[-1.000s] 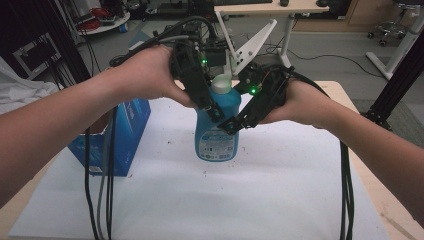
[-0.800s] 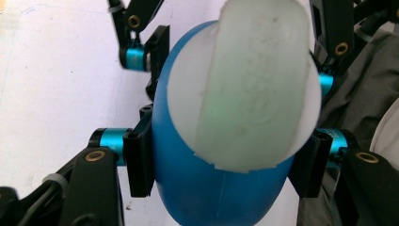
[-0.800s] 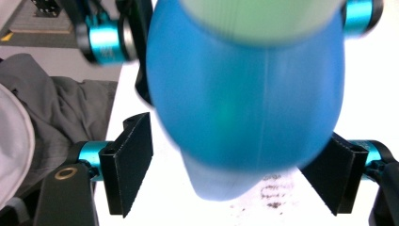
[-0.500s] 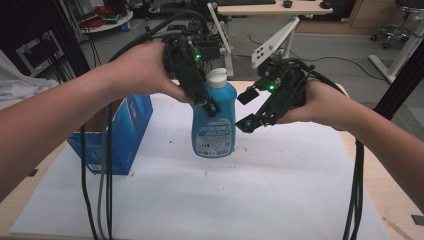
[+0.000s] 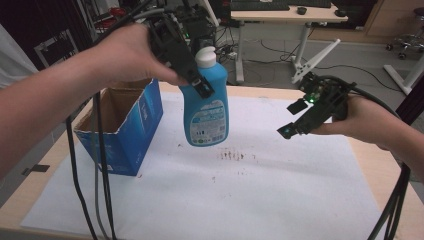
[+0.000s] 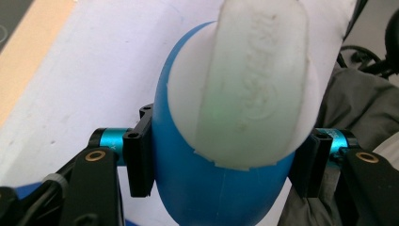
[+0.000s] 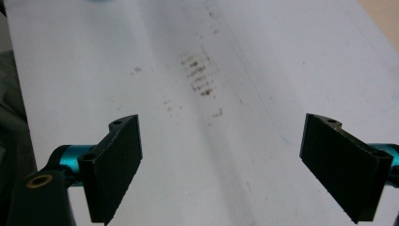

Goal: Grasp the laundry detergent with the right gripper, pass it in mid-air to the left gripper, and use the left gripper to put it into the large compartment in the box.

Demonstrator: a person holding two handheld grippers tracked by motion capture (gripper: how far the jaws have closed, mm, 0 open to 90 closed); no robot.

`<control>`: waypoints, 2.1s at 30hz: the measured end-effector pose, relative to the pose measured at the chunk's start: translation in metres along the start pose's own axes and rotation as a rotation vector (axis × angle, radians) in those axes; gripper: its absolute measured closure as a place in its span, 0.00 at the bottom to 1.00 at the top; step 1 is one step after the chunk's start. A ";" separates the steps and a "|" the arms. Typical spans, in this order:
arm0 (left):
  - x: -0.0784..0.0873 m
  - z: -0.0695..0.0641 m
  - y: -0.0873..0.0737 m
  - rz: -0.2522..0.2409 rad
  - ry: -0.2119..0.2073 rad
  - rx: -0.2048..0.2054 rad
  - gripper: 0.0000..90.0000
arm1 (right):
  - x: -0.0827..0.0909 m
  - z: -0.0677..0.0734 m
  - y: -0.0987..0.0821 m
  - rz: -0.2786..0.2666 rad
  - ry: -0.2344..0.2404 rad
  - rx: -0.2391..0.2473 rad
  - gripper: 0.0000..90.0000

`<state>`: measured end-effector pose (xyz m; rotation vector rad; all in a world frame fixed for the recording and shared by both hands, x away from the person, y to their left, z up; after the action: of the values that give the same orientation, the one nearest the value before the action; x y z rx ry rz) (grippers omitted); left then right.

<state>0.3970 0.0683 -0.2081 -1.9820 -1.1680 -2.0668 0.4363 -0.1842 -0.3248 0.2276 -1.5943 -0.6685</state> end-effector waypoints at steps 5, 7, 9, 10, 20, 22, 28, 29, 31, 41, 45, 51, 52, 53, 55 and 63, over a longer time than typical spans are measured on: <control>0.021 0.011 -0.005 -0.036 0.034 0.058 0.42 | 0.000 -0.006 -0.013 0.038 -0.027 -0.016 0.14; 0.034 0.018 -0.009 -0.047 0.055 0.094 0.42 | 0.000 -0.010 -0.019 0.048 -0.032 -0.031 0.14; 0.046 0.024 -0.012 -0.061 0.070 0.122 0.42 | -0.001 -0.011 -0.023 0.061 -0.036 -0.032 0.14; 0.051 0.027 -0.013 -0.069 0.076 0.137 0.42 | -0.001 -0.012 -0.024 0.068 -0.040 -0.034 0.14; 0.101 0.049 -0.034 -0.134 0.180 0.252 0.42 | -0.001 -0.022 -0.037 0.108 -0.065 -0.066 0.14; 0.109 0.053 -0.041 -0.139 0.200 0.274 0.42 | 0.000 -0.024 -0.040 0.112 -0.073 -0.068 0.14; 0.124 0.066 -0.057 -0.148 0.255 0.329 0.42 | 0.005 -0.029 -0.045 0.106 -0.085 -0.081 0.14; 0.128 0.071 -0.064 -0.148 0.283 0.352 0.42 | 0.006 -0.029 -0.046 0.108 -0.084 -0.086 0.14; 0.131 0.076 -0.070 -0.148 0.302 0.370 0.42 | 0.008 -0.032 -0.049 0.107 -0.091 -0.097 0.14; 0.135 0.092 -0.091 -0.145 0.346 0.444 0.42 | 0.010 -0.034 -0.052 0.107 -0.090 -0.109 0.14; 0.133 0.096 -0.096 -0.141 0.362 0.457 0.42 | 0.011 -0.035 -0.054 0.104 -0.093 -0.105 0.14; 0.124 0.101 -0.105 -0.134 0.368 0.478 0.42 | 0.014 -0.036 -0.056 0.107 -0.101 -0.113 0.15; 0.124 0.101 -0.105 -0.134 0.368 0.478 0.42 | 0.014 -0.036 -0.057 0.107 -0.101 -0.114 0.15; 0.117 0.104 -0.111 -0.126 0.372 0.490 0.42 | 0.014 -0.036 -0.058 0.109 -0.101 -0.117 0.14; 0.114 0.106 -0.114 -0.120 0.373 0.497 0.42 | 0.014 -0.036 -0.058 0.109 -0.101 -0.118 0.15; 0.089 0.111 -0.131 -0.093 0.358 0.525 0.42 | 0.014 -0.035 -0.059 0.113 -0.099 -0.117 0.14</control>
<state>0.4061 0.2617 -0.2041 -1.2879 -1.5326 -1.7952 0.4533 -0.2492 -0.3447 0.0181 -1.6435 -0.6911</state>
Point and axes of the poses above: each handheld gripper's, and its own axes: x roughly backward along the jaws, y roughly out of its top, z roughly to its left, the point moved 5 cm from there along -x, roughly forward along the jaws, and after that the axes turned 5 degrees about x, right-handed, at the moved point
